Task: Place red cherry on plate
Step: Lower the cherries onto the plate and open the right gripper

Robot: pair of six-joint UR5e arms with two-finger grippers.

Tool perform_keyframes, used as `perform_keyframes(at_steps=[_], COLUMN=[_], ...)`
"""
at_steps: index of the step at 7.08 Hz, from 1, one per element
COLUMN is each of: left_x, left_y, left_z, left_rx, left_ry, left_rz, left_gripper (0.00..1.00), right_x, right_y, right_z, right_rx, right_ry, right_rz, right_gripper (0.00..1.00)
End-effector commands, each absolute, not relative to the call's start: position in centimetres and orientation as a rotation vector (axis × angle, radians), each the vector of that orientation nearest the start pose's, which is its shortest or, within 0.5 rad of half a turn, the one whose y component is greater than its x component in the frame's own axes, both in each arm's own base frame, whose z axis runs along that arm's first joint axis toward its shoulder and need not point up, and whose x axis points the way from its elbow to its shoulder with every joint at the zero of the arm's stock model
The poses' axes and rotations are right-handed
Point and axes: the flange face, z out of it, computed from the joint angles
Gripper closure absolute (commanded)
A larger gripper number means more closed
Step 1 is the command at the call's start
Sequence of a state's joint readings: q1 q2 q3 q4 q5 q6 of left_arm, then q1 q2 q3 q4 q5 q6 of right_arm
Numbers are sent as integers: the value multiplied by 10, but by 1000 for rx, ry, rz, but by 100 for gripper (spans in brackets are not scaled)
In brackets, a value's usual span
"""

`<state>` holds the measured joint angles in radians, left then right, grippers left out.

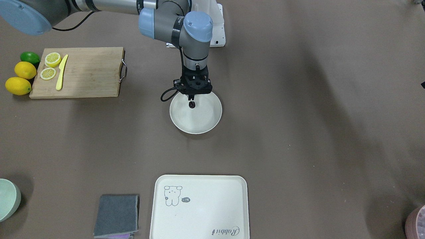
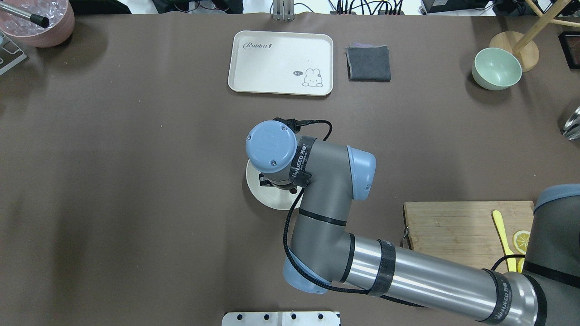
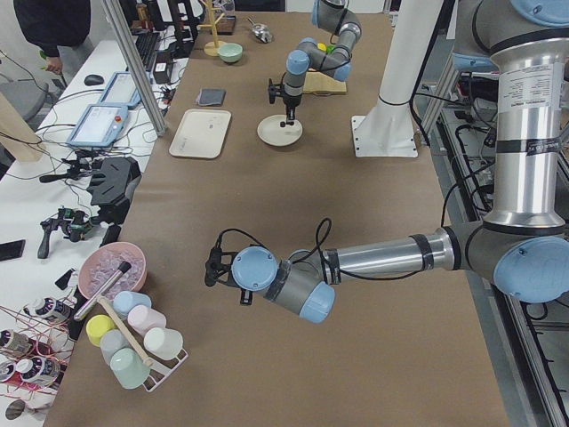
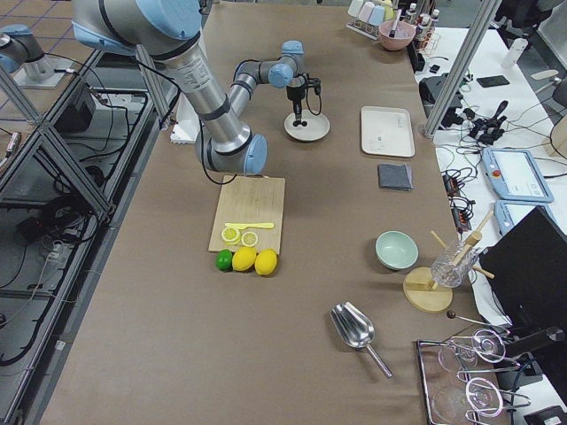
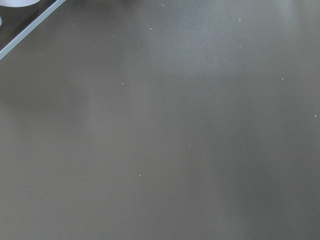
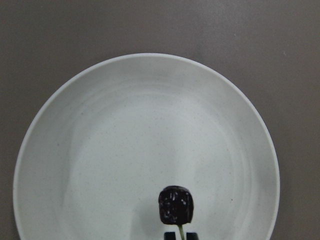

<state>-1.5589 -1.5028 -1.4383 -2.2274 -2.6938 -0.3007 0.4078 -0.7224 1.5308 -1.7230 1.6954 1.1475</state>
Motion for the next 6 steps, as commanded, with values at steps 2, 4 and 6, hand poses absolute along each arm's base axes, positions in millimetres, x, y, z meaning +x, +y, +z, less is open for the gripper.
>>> perform_keyframes(at_steps=[2, 4, 6], left_x=[-39, -39, -41], left_y=[-463, -462, -461], left_z=[661, 663, 664], left_rx=[227, 225, 225], left_ry=[1148, 1148, 1149], left_rz=[-2, -5, -8], left_gripper=[2, 2, 2], right_x=[-628, -637, -640], right_y=[-401, -409, -421], right_z=[183, 190, 197], right_rx=[169, 181, 191], right_ry=[-639, -659, -665], right_rz=[-55, -49, -35], right_gripper=[100, 87, 21])
